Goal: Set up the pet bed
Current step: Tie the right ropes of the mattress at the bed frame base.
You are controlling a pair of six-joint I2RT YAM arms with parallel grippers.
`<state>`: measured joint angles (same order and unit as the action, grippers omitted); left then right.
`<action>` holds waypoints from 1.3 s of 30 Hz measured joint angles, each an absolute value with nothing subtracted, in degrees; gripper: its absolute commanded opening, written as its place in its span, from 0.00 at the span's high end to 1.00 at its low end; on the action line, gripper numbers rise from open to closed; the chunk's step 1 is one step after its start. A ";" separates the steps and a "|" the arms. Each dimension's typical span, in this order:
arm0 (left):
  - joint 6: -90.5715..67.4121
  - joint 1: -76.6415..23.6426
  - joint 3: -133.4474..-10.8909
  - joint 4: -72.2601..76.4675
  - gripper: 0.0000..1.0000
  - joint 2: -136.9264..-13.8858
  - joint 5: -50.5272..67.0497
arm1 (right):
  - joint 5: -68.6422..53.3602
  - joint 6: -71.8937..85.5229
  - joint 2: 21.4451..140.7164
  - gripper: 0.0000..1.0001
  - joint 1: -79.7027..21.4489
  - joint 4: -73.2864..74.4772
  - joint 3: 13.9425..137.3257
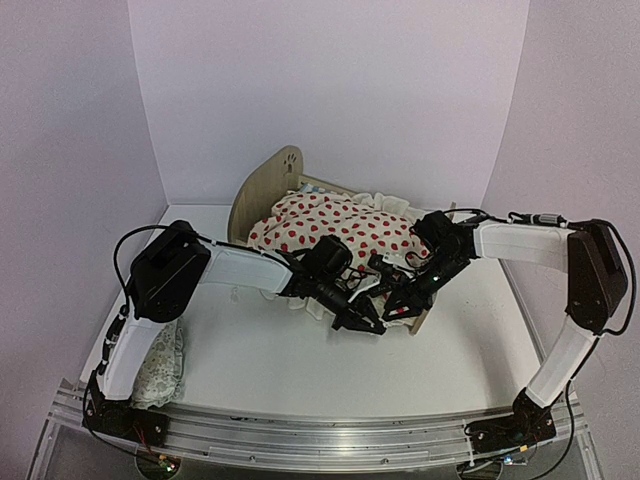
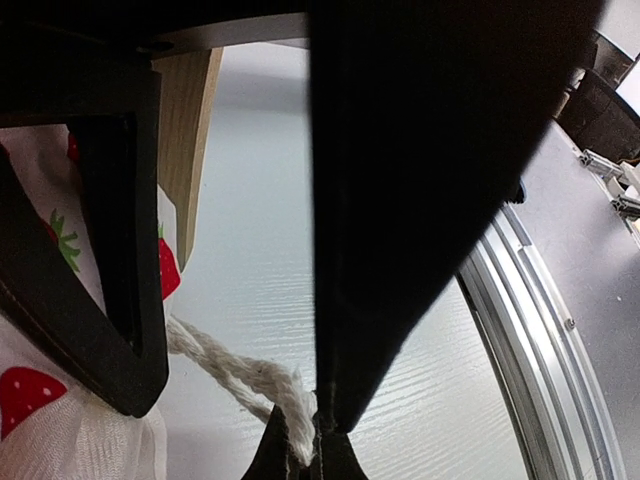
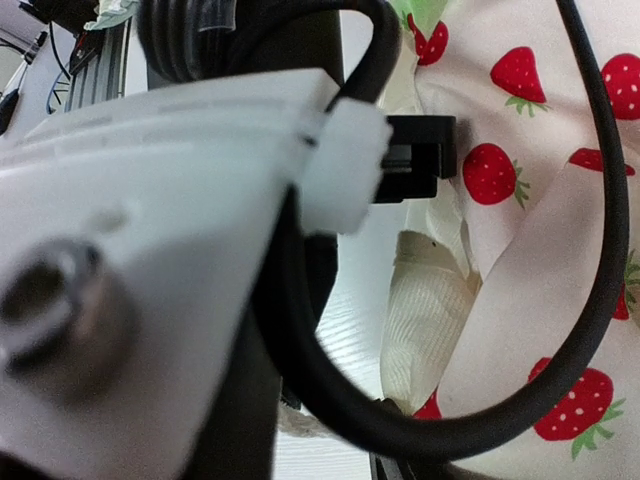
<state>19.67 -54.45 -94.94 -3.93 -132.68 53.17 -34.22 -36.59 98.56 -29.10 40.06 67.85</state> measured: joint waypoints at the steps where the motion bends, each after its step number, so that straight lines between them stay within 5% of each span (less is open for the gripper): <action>1: 19.04 -54.42 -94.07 -2.26 1.00 -132.68 53.50 | -33.97 -36.56 98.56 0.57 -29.17 40.00 67.84; 28: 26.27 -53.89 -75.94 18.55 1.00 -125.50 43.91 | -34.73 -22.56 102.16 0.53 -31.38 44.25 72.26; 39: 28.61 -55.59 -74.25 21.87 1.00 -123.63 44.82 | -34.43 -22.15 103.87 0.58 -30.87 44.89 74.31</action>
<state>28.61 -55.59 -74.25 21.87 -123.63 44.82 -34.43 -22.15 103.87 -30.87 44.89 74.31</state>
